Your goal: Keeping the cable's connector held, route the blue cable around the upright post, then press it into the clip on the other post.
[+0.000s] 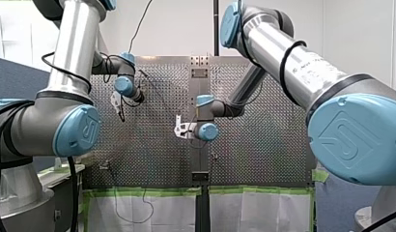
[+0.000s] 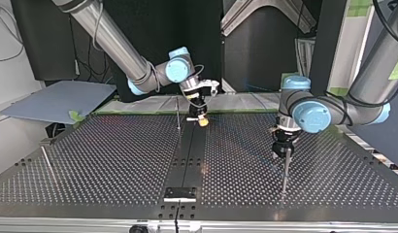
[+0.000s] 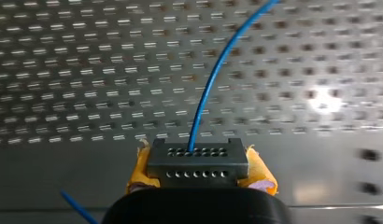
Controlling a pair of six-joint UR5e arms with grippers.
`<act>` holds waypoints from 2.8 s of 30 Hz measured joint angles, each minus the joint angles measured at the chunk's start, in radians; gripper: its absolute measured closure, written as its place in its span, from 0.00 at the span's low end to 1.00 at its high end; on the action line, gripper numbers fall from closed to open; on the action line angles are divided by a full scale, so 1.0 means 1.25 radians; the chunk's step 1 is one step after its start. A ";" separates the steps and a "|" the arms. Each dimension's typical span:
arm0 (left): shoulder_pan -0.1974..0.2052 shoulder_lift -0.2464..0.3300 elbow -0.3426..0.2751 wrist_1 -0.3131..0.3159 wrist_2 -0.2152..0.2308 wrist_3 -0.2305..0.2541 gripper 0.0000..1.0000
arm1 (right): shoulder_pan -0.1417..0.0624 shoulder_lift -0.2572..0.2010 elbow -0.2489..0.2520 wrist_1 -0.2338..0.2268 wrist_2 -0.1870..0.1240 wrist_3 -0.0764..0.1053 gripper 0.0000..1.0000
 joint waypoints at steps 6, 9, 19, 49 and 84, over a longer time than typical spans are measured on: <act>0.000 0.000 0.000 0.000 -0.001 0.001 0.01 | 0.001 0.021 0.030 -0.022 0.009 0.001 1.00; 0.000 0.000 0.000 -0.001 -0.001 0.002 0.01 | -0.002 0.023 0.048 -0.035 0.012 0.002 1.00; -0.001 0.000 0.000 -0.004 -0.002 0.006 0.01 | -0.008 0.045 0.099 -0.097 0.011 0.006 1.00; -0.002 0.000 0.000 -0.005 -0.019 0.006 0.01 | -0.031 0.280 0.103 -0.206 0.066 0.027 1.00; -0.002 0.000 0.000 -0.006 -0.023 0.009 0.01 | -0.125 0.410 0.117 -0.269 0.084 0.042 1.00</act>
